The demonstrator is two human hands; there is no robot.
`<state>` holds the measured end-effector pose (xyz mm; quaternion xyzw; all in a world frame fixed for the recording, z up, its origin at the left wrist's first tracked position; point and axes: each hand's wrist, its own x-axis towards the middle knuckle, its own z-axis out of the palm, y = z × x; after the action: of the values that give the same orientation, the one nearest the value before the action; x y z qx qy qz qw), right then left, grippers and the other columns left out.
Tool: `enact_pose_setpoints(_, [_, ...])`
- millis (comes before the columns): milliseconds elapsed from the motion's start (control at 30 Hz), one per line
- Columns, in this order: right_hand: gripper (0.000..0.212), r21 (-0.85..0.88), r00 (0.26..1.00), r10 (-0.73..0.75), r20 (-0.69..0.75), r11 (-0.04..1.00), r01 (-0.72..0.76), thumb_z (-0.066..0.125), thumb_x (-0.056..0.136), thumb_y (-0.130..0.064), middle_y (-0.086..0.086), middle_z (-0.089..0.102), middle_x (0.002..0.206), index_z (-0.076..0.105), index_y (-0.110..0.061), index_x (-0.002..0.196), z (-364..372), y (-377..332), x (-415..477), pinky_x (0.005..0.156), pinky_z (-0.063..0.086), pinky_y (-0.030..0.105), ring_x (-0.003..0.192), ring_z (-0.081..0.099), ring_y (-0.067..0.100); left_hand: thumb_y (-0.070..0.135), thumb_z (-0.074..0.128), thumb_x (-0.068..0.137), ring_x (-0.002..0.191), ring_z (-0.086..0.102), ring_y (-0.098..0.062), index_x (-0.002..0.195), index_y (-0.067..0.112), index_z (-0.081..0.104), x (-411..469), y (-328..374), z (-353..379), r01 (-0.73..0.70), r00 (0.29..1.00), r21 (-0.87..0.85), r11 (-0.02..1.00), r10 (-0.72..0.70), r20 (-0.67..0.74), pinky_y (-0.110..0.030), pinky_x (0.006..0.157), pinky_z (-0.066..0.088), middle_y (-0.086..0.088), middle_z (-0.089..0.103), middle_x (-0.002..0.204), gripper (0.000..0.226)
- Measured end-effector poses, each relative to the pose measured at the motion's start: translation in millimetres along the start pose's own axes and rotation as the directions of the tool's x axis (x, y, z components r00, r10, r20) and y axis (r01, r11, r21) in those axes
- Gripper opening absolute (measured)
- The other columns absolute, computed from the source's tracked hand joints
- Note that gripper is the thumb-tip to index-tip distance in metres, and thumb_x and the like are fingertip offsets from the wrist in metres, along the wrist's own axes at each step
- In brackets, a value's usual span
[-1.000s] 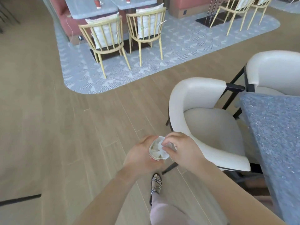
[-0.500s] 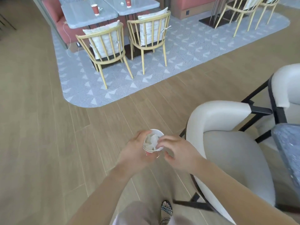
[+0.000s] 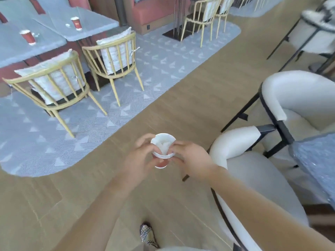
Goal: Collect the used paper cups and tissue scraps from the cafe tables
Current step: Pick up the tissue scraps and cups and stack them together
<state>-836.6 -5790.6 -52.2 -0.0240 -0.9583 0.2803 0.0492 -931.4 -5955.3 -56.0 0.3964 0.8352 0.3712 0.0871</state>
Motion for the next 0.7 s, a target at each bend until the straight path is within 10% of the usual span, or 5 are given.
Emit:
enact_pose_setpoints(433, [0.034,0.115,0.807,0.392,-0.442,0.917,-0.382,0.063,0.083,-0.010,0.002,0.061,0.110,0.058,-0.015,0.116,-52,43,22,0.071,0.052,0.041,0.094,0.059,0.021,0.019,0.076,0.073,0.084,0.052,0.002,0.083,0.018,0.065,163,30,26,-0.354,0.894,-0.087,0.931,0.365,0.261,0.000,0.072,0.032,0.012,0.061,0.095,0.015])
enact_pose_setpoints(700, [0.021,0.109,0.614,0.522,-0.593,0.807,-0.580,0.064,0.083,-0.015,-0.001,0.064,0.098,0.062,-0.012,0.103,-103,112,28,0.067,0.040,0.016,0.085,0.057,0.014,0.014,0.073,0.076,0.095,0.055,-0.014,0.088,0.015,0.065,266,84,77,-0.563,0.725,-0.164,0.810,0.580,0.371,-0.019,0.080,0.038,0.009,0.061,0.100,0.014])
